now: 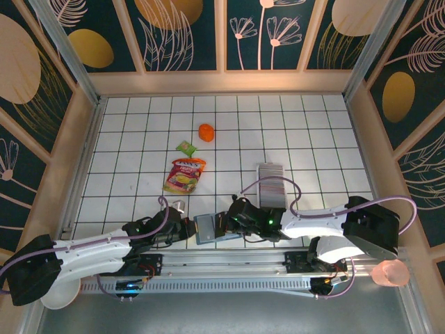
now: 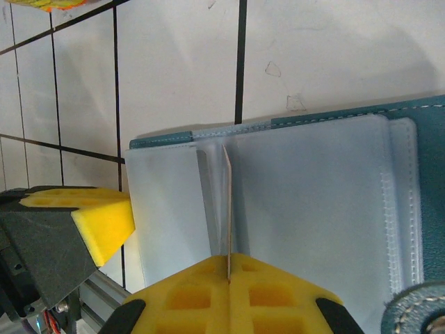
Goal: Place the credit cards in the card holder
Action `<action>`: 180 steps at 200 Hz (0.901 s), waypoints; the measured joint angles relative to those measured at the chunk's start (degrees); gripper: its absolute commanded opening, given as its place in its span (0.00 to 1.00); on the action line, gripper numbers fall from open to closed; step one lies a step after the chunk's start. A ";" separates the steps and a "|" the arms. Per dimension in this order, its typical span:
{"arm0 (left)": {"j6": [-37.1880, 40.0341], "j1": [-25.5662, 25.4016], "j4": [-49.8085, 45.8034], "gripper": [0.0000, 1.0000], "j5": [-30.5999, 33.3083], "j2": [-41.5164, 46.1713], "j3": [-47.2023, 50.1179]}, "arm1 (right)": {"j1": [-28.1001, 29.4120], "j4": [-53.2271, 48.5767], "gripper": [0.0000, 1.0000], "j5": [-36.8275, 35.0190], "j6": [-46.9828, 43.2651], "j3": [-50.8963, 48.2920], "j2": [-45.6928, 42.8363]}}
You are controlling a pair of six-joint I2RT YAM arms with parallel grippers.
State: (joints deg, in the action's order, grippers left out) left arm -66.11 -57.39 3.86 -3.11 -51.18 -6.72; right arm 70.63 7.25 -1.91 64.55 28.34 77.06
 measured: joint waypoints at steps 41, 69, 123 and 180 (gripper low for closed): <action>0.00 0.00 0.09 0.00 0.00 0.00 0.04 | 0.46 0.79 0.00 0.04 0.55 -0.02 0.00; 0.00 0.00 0.09 0.00 0.15 0.00 0.04 | 0.59 2.03 0.00 0.07 0.74 -0.39 0.17; 0.00 0.00 0.24 0.00 0.17 -0.15 0.04 | 0.63 4.87 0.00 0.35 2.08 -1.79 0.50; 0.00 0.00 1.36 0.00 0.17 -1.14 0.04 | 0.63 7.19 0.00 0.76 2.49 -1.99 1.77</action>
State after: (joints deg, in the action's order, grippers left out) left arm -66.11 -57.39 5.21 -2.94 -52.31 -6.68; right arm 71.26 14.44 -1.15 67.05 26.35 78.83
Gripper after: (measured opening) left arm 0.039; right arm 0.046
